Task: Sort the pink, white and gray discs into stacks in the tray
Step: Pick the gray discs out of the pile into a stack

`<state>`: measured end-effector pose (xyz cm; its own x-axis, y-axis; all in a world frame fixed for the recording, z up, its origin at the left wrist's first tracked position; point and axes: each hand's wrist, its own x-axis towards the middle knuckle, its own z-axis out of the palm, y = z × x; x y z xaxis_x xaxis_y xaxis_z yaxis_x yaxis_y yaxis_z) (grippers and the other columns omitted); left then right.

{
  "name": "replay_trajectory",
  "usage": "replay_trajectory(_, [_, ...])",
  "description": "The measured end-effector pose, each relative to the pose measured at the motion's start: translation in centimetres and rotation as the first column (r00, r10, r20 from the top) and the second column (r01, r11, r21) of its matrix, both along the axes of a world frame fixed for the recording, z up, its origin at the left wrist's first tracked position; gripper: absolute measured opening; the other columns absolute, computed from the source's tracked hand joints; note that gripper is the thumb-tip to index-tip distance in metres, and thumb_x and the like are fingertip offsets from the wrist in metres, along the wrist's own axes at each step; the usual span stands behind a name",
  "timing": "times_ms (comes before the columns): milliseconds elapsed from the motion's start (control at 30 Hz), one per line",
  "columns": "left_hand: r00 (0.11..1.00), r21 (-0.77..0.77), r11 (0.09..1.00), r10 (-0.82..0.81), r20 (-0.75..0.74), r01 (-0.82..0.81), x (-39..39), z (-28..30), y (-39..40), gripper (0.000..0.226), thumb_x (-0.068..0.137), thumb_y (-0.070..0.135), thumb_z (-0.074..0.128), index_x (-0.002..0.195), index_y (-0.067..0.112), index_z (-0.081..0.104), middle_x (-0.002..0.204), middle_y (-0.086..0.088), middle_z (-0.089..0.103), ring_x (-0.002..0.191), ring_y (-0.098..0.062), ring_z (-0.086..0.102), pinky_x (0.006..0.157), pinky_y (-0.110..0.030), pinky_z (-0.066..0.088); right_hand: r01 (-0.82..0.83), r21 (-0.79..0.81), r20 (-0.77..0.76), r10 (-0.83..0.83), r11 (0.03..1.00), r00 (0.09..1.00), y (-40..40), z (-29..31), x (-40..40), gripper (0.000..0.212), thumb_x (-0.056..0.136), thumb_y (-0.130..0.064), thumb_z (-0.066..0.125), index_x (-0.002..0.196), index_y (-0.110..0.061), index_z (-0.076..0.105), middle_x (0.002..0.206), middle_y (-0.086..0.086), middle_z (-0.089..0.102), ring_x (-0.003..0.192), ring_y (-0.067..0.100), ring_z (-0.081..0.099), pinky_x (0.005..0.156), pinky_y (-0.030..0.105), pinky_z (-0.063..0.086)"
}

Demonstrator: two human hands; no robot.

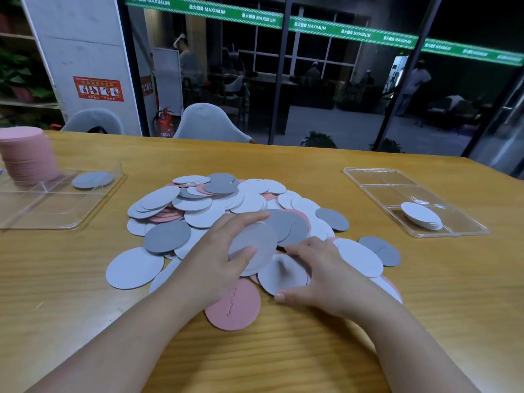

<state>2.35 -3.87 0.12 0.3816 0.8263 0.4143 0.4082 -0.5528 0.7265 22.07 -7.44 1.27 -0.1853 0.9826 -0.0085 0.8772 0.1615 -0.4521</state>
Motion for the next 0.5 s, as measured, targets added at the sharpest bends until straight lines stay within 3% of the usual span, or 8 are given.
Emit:
replay_trajectory(133, [1.000, 0.014, 1.000, 0.001, -0.020, -0.001, 0.05, 0.07, -0.10, 0.051, 0.089, 0.008, 0.057, 0.110, 0.053, 0.048, 0.119, 0.022, 0.047, 0.116, 0.013, 0.038, 0.089, 0.001, 0.027, 0.066, -0.013, -0.028, -0.067, 0.998, 0.997, -0.06, -0.10, -0.12, 0.069, 0.067, -0.051, 0.075, 0.125, -0.034, 0.040, 0.112, -0.015, 0.034, 0.112, 0.005, 0.027, 0.088, 0.022, 0.027])
replay_trajectory(300, [0.998, -0.020, 0.998, 0.058, 0.019, -0.058, 0.10, 0.16, -0.15, 0.048, 0.086, 0.002, 0.053, 0.106, 0.045, 0.050, 0.116, 0.024, 0.047, 0.112, 0.015, 0.037, 0.082, 0.004, 0.026, 0.103, 0.007, -0.150, -0.101, 0.995, 0.984, -0.43, 0.43, -0.52, 0.056, 0.072, -0.034, 0.076, 0.103, -0.037, 0.029, 0.104, -0.016, 0.039, 0.094, 0.004, 0.042, 0.070, 0.019, 0.036])
replay_trajectory(400, [0.996, -0.046, 0.997, 0.069, 0.048, -0.067, 0.14, 0.09, -0.02, 0.046, 0.085, 0.000, 0.050, 0.107, 0.041, 0.050, 0.116, 0.024, 0.046, 0.110, 0.016, 0.037, 0.087, -0.009, 0.037, 0.189, -0.002, -0.232, -0.184, 0.982, 0.955, -0.24, 0.75, 0.06, 0.040, 0.080, -0.028, 0.069, 0.100, -0.031, 0.034, 0.095, -0.008, 0.051, 0.076, 0.011, 0.053, 0.063, 0.029, 0.044])
replay_trajectory(500, [0.995, -0.088, 0.993, 0.081, 0.061, -0.075, 0.17, 0.07, 0.05, 0.045, 0.087, 0.002, 0.049, 0.108, 0.041, 0.050, 0.115, 0.027, 0.044, 0.108, 0.019, 0.035, 0.086, -0.032, 0.049, 0.188, 0.019, -0.301, -0.173, 0.982, 0.938, -0.13, 0.82, 0.47, 0.026, 0.082, -0.026, 0.068, 0.096, -0.030, 0.046, 0.091, -0.012, 0.056, 0.081, 0.008, 0.056, 0.067, 0.026, 0.046])
